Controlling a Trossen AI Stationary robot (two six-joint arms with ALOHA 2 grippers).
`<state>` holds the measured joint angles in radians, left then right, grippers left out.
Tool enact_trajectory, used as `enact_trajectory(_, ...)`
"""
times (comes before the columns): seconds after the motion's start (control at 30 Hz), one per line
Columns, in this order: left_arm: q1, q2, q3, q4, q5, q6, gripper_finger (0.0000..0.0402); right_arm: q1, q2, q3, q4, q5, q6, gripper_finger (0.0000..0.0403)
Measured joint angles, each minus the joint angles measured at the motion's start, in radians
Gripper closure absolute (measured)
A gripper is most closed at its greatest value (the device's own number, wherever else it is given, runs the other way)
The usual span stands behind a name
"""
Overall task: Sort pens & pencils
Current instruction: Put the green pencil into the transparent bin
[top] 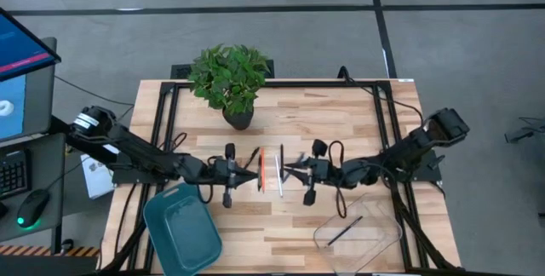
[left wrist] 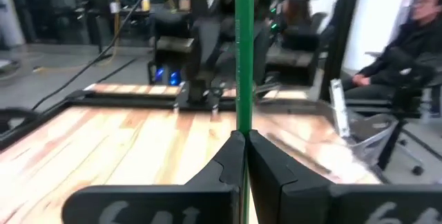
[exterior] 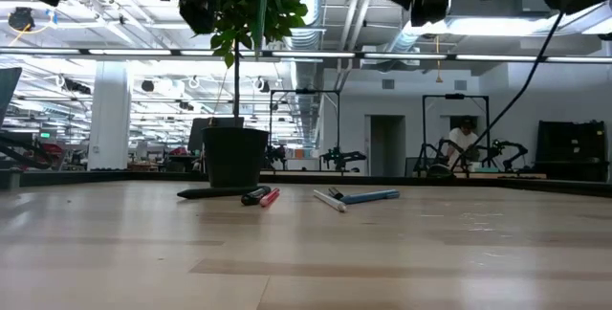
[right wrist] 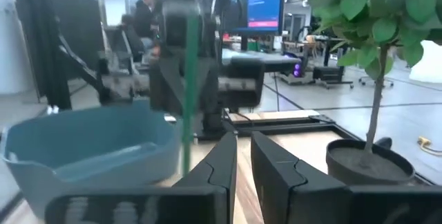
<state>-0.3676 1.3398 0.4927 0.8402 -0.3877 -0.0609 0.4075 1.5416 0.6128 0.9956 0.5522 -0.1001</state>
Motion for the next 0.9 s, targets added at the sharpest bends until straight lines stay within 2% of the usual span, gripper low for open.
enact_trajectory(0.17, 0.008, 0.096, 0.000, 0.098, -0.018, 0.008, 0.0401, 0.019, -0.048, 0.000, -0.010, 0.000, 0.008, 0.0335)
enact_trajectory(0.27, 0.028, 0.135, 0.008, 0.161, 0.020, 0.020, 0.0401, 0.012, -0.064, 0.001, -0.072, 0.001, 0.063, 0.0335)
enact_trajectory(0.4, 0.044, 0.136, 0.038, 0.124, 0.064, 0.015, 0.0401, -0.003, -0.064, 0.001, -0.122, -0.005, 0.115, 0.0335)
enact_trajectory(0.7, 0.044, 0.136, 0.057, 0.071, 0.069, 0.015, 0.0401, -0.019, -0.064, 0.001, -0.135, -0.086, 0.130, 0.0335)
enact_trajectory(0.9, 0.044, 0.136, 0.057, 0.067, 0.069, 0.014, 0.0401, -0.021, -0.064, 0.001, -0.135, -0.084, 0.137, 0.0335)
